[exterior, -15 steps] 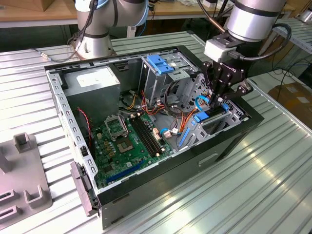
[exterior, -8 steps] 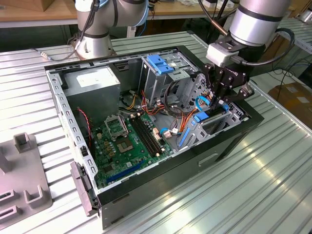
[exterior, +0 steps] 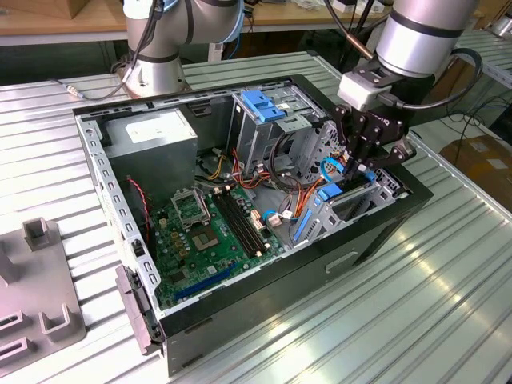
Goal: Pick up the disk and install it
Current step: 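Insert the second disk wire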
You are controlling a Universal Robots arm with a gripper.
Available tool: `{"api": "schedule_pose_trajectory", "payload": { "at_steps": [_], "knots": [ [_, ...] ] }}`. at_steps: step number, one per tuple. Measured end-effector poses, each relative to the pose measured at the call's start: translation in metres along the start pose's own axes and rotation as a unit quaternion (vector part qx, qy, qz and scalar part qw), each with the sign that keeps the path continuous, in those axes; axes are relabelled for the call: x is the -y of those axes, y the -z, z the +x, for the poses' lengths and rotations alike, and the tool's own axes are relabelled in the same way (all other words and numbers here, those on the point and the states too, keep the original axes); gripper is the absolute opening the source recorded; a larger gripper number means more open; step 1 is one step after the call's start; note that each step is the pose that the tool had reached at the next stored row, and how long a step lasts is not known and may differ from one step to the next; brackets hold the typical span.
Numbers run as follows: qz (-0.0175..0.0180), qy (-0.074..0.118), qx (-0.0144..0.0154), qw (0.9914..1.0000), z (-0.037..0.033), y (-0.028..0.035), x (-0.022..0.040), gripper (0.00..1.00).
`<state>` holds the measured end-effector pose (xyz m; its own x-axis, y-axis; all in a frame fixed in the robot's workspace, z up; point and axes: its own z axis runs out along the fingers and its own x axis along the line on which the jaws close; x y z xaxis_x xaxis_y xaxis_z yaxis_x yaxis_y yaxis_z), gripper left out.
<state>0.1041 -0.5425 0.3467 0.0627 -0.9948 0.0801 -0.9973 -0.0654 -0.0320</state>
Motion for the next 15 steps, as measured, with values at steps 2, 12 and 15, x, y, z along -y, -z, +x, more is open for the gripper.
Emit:
{"api": "schedule_pose_trajectory", "payload": {
  "at_steps": [2,12,15],
  "knots": [
    [0.0,0.0,0.0005,1.0,-0.0001,-0.0005,0.0,0.16],
    [0.0005,0.0,0.0077,0.99997,0.0,-0.008,-0.0003,0.16],
    [0.0005,0.0,0.0083,0.99997,0.0001,-0.008,-0.0003,0.16]
  ]
}}
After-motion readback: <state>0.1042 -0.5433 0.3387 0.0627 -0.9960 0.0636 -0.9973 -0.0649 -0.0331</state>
